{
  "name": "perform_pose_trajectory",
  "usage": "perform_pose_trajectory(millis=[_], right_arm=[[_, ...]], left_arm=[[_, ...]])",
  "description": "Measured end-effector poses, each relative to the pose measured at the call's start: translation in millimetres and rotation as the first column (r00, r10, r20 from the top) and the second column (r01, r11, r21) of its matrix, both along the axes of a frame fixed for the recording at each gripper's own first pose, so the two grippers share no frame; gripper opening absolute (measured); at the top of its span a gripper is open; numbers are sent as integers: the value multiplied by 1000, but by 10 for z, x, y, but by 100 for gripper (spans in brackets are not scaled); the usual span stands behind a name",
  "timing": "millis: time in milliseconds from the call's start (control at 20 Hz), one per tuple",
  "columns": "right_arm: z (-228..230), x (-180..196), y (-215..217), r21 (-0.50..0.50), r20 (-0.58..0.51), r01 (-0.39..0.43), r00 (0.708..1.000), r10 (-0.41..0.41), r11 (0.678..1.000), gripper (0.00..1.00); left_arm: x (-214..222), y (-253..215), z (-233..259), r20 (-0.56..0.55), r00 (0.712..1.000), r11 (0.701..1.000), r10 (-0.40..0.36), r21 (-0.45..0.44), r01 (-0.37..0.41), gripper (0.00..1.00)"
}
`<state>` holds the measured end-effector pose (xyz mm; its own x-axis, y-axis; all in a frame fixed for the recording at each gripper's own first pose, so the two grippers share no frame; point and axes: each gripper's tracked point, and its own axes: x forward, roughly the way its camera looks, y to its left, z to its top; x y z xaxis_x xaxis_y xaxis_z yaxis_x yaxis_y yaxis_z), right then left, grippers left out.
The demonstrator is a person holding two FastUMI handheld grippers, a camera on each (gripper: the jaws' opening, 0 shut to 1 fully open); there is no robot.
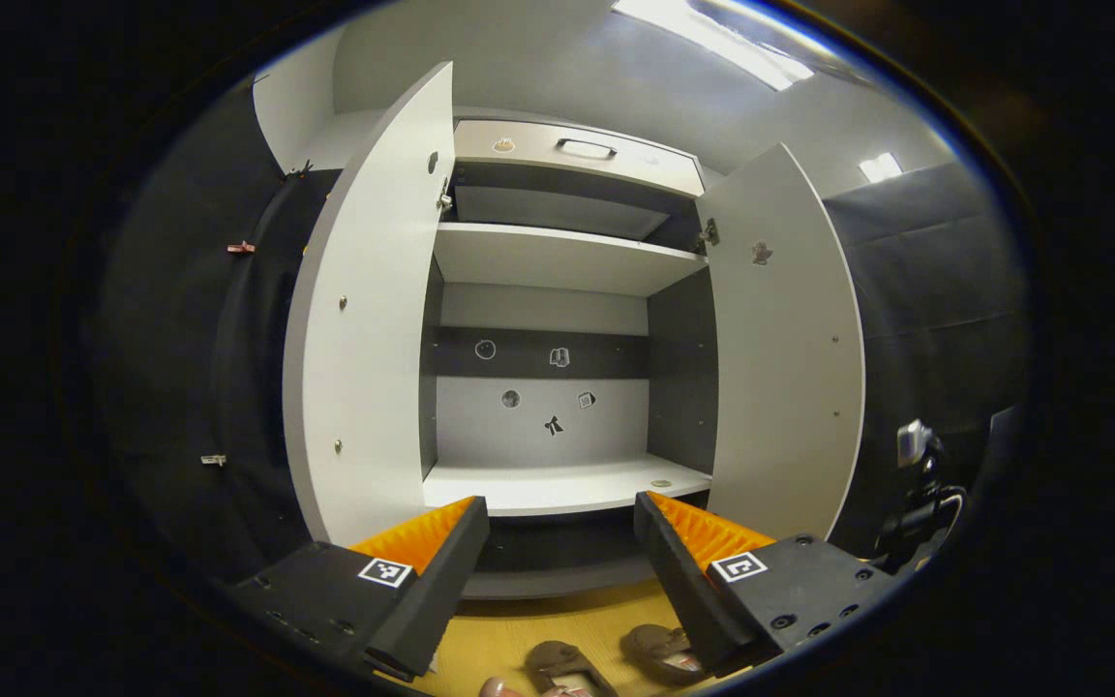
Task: Grab one shoe with the right hand and put it into the shoe cabinet, grab the other shoe with the left hand and put it into the shoe cabinet; then close the right door with the right hand and the left door with the left hand.
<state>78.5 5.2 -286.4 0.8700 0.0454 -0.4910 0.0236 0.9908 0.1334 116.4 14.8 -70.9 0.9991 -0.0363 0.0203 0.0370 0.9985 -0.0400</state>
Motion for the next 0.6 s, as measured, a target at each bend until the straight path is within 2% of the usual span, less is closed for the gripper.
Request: perform_pose_trajectory(millis=[450,600], right_arm=[[-1176,-66,98,55,-215,-8,976,19,998,98],[-1502,-107,111,62,-278,-12,960,29,998,93]], left_arm=[[273,127,-499,-80,996,999,47,0,-47,96],[315,154,-682,-113,992,998,65,-7,-66,96]])
